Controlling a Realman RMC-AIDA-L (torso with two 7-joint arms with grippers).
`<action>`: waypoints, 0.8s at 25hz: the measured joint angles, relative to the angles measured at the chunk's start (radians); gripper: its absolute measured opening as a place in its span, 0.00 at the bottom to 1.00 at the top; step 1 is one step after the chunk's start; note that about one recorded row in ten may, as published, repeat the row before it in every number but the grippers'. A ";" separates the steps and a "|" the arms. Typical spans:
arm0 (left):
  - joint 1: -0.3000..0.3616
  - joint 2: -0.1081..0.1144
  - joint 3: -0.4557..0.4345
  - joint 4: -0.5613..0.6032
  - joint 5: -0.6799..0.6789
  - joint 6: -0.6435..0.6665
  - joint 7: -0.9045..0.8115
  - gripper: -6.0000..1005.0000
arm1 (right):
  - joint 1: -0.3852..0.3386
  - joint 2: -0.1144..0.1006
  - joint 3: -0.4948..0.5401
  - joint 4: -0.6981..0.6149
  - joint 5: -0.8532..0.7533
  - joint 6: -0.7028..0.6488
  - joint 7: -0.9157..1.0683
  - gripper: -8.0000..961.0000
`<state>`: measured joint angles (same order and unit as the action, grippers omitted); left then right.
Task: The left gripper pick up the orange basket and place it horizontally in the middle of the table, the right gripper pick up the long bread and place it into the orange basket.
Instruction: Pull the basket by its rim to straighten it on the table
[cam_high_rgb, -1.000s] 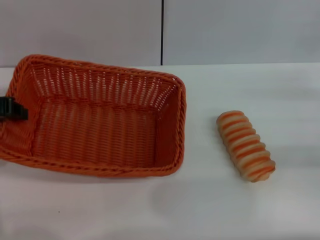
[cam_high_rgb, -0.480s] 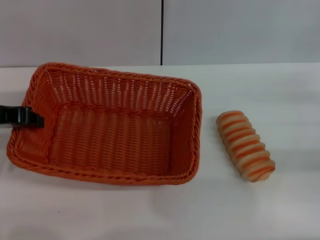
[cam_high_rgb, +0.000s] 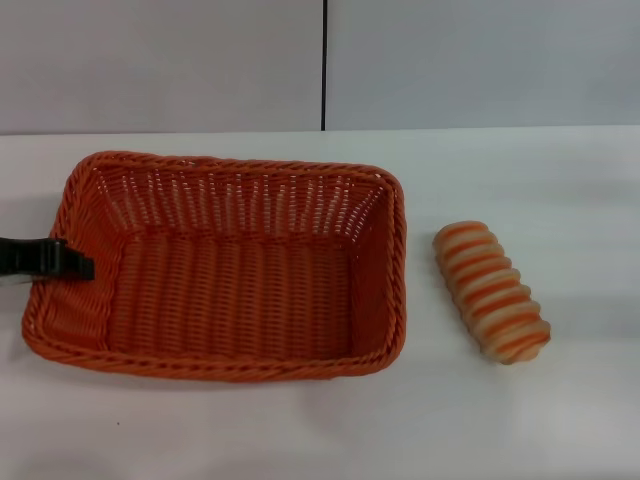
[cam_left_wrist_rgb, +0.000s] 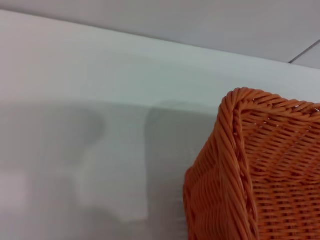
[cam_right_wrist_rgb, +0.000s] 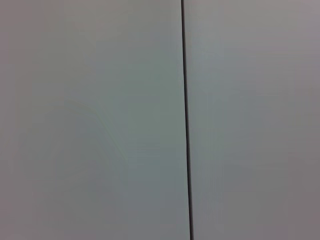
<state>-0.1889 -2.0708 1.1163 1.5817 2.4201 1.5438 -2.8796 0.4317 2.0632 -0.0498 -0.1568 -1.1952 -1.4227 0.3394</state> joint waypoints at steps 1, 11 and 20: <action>0.000 0.000 0.000 0.000 0.000 0.000 0.000 0.16 | 0.001 0.000 -0.001 0.000 0.000 0.001 0.000 0.78; -0.016 0.007 -0.054 -0.064 -0.033 -0.009 0.003 0.22 | -0.003 0.002 -0.002 -0.001 -0.002 0.003 0.000 0.78; -0.039 0.011 -0.143 -0.077 -0.049 0.024 0.038 0.52 | -0.010 0.005 -0.002 -0.001 -0.002 0.004 0.004 0.78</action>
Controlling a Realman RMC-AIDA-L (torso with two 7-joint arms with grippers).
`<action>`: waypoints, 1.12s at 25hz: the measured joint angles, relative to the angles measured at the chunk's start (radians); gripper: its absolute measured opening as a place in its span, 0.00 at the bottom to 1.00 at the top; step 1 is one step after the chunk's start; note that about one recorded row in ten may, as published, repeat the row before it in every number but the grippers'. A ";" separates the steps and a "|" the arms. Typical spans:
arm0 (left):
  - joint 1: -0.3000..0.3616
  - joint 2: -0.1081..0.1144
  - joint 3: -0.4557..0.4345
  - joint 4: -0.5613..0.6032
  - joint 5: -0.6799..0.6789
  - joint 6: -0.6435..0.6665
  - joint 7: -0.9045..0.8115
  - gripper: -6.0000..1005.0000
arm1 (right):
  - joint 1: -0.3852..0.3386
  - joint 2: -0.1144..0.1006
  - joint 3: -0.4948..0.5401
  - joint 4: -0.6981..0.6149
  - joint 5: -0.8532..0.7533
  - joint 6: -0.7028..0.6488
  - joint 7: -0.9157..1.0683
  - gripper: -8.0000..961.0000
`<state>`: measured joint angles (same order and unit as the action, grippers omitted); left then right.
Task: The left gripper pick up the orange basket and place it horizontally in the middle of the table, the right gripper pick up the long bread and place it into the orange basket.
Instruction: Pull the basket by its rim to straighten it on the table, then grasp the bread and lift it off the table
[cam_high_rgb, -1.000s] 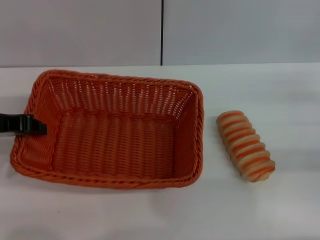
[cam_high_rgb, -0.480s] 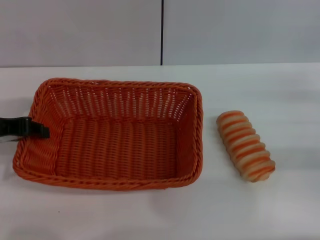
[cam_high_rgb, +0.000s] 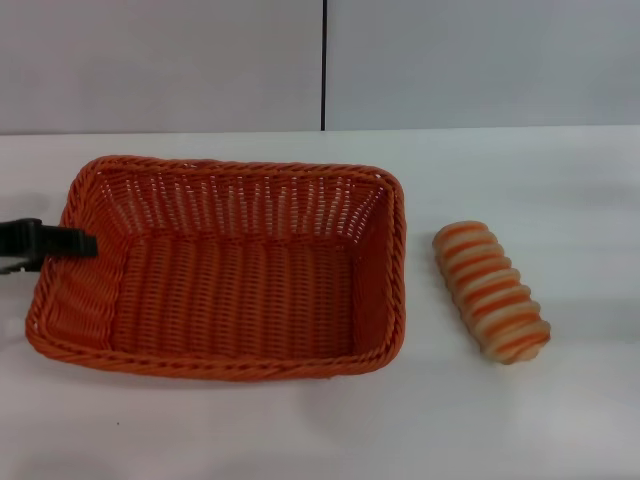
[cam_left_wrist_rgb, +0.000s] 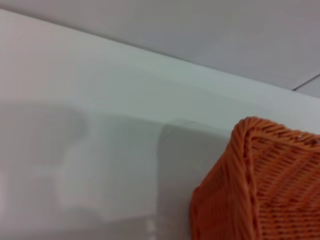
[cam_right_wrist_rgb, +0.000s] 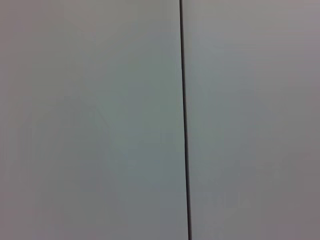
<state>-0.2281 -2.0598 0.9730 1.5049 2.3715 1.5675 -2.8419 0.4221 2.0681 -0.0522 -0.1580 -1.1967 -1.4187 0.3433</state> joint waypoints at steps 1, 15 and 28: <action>0.000 0.000 0.000 0.000 0.000 0.000 0.000 0.56 | 0.000 0.000 0.000 0.000 0.000 0.000 0.000 0.78; -0.037 0.004 -0.541 -0.188 -0.374 0.124 0.401 0.75 | -0.059 0.005 -0.258 -0.262 -0.110 0.114 0.477 0.78; -0.033 0.005 -0.759 -0.631 -0.530 0.114 1.087 0.76 | 0.007 -0.006 -0.467 -0.991 -0.984 0.033 1.569 0.78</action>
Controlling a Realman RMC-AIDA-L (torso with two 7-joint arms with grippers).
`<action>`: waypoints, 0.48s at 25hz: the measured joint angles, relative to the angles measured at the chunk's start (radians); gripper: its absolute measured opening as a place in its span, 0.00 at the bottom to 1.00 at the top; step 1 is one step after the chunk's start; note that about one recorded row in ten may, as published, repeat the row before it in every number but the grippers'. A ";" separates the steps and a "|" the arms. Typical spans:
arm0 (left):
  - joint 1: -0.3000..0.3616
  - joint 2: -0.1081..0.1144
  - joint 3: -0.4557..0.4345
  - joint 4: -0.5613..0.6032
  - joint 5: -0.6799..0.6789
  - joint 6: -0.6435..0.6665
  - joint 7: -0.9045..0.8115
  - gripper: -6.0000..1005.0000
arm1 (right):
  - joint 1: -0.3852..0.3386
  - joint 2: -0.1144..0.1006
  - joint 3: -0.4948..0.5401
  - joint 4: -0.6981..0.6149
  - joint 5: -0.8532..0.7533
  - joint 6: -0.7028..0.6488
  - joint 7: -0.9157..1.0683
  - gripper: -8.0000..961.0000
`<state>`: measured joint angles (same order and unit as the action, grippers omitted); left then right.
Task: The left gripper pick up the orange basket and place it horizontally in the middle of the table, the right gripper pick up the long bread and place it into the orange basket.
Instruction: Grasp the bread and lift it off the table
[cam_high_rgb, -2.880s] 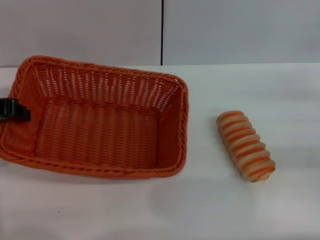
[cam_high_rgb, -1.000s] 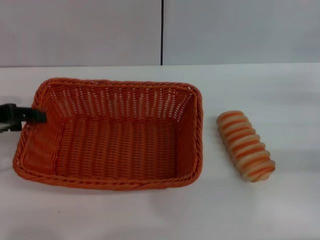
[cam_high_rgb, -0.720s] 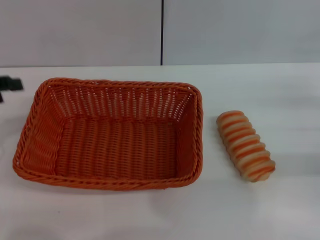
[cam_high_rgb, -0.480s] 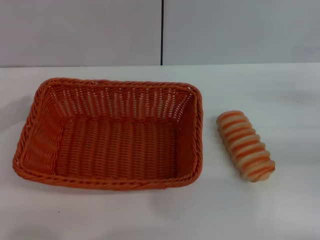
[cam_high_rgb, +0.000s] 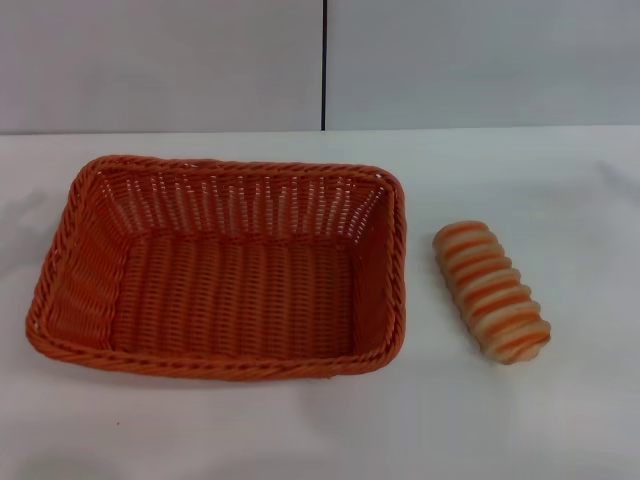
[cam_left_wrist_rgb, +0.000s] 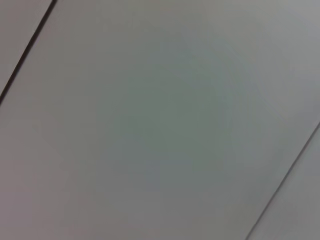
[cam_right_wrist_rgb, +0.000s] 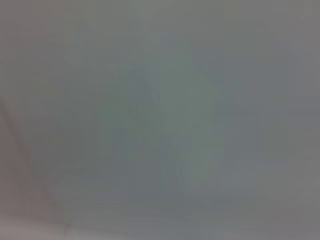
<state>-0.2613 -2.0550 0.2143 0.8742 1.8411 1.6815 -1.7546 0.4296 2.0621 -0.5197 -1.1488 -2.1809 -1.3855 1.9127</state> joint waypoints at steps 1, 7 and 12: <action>0.003 -0.001 -0.022 -0.082 -0.003 -0.008 0.115 0.76 | 0.022 -0.007 -0.006 -0.034 -0.076 -0.049 0.060 0.78; 0.007 -0.002 -0.130 -0.299 -0.019 -0.008 0.482 0.76 | 0.205 -0.064 -0.046 -0.065 -0.418 -0.333 0.300 0.78; 0.016 -0.002 -0.166 -0.386 -0.020 -0.016 0.633 0.76 | 0.236 -0.067 -0.159 -0.037 -0.455 -0.370 0.366 0.78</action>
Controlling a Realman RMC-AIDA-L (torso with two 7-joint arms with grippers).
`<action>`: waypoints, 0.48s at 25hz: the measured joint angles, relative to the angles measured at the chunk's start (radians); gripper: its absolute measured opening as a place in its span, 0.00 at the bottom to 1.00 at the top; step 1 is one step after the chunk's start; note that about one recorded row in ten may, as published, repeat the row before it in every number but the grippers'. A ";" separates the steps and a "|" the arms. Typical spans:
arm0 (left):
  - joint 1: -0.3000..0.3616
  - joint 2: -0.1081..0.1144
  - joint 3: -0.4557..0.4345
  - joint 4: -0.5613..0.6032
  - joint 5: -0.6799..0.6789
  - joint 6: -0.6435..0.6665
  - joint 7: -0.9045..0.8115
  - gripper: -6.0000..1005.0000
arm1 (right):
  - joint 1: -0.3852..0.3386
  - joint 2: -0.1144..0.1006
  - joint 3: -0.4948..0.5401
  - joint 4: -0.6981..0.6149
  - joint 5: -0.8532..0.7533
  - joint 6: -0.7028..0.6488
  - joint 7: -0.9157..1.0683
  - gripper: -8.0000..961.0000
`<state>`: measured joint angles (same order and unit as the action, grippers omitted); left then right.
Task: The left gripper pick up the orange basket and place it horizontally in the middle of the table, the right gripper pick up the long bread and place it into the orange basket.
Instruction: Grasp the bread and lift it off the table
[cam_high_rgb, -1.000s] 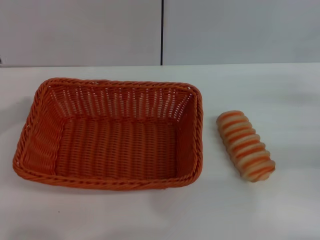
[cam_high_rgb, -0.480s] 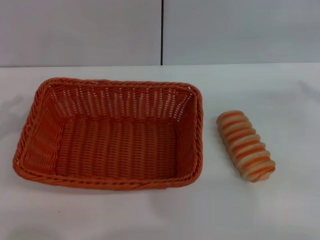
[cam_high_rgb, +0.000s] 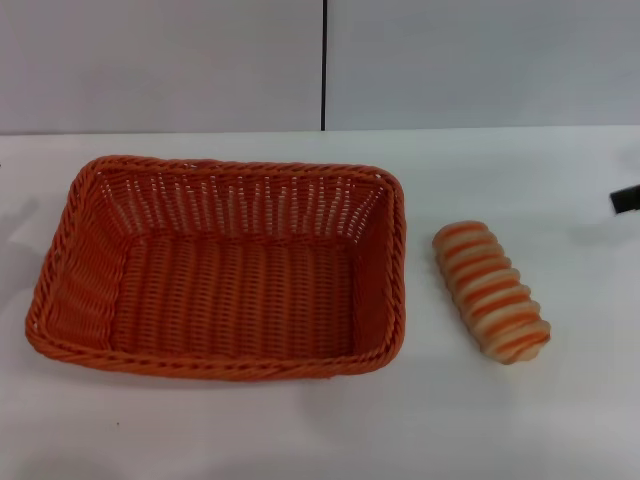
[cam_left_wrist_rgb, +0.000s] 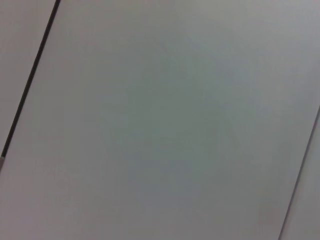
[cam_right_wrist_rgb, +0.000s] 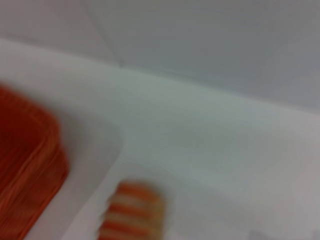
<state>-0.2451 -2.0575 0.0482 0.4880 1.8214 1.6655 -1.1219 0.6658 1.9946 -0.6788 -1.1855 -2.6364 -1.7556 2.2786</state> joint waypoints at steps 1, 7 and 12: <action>0.000 0.000 0.000 0.000 0.000 0.000 0.000 0.76 | 0.000 0.000 0.000 0.000 0.000 0.000 0.000 0.78; 0.001 0.000 -0.008 -0.050 -0.001 -0.009 0.076 0.76 | 0.016 0.016 -0.136 0.083 -0.004 0.035 -0.018 0.78; 0.003 -0.002 -0.011 -0.069 -0.001 -0.017 0.098 0.76 | 0.021 0.054 -0.179 0.096 0.003 0.083 -0.085 0.78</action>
<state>-0.2417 -2.0596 0.0374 0.4187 1.8207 1.6484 -1.0239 0.6863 2.0485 -0.8579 -1.0898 -2.6330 -1.6721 2.1940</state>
